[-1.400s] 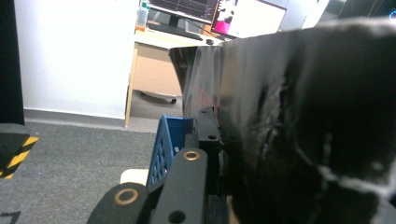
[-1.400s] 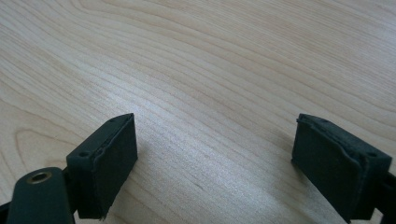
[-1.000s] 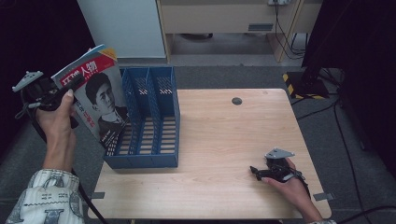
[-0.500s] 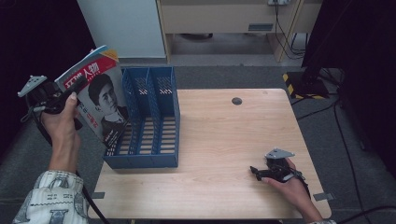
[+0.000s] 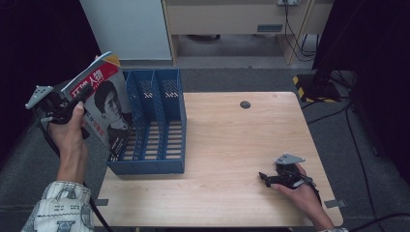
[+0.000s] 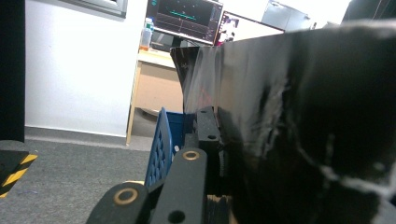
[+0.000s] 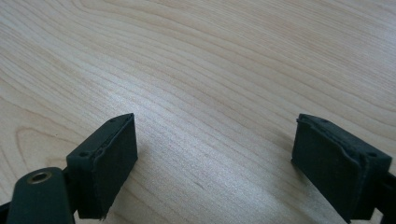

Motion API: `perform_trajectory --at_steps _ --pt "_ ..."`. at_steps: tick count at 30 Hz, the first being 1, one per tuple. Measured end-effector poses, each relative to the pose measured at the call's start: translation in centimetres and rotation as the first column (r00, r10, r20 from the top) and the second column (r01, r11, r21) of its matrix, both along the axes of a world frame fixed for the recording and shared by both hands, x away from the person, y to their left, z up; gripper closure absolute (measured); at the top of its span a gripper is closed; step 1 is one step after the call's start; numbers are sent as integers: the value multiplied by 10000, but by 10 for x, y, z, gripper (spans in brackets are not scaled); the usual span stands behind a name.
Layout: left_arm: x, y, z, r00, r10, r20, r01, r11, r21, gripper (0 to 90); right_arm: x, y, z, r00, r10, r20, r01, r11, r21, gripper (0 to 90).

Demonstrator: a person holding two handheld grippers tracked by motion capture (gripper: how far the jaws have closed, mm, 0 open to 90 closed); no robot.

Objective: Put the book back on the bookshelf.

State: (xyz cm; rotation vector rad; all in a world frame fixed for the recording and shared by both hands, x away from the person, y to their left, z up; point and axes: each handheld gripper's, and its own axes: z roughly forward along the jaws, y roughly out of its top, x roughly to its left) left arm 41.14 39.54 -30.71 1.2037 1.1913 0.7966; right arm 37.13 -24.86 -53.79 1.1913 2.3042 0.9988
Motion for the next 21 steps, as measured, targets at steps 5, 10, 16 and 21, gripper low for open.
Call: perform_trajectory --at_steps 5,10,16,21 --pt "0 -1 -5 10000 -22 72 21 10000 50 863 0 0 0 10000 -15 1 15 10000 11 143" --pt "1 -3 -10 9998 -162 153 163 9998 -73 863 0 0 0 10000 -12 3 12 10000 9 142" --pt "1 -6 -13 9997 -182 137 181 9998 77 859 0 0 0 10000 -13 1 13 10000 13 142" --pt "-1 -6 -20 9998 -187 37 187 9996 231 861 0 0 0 10000 -11 -1 11 10000 10 142"
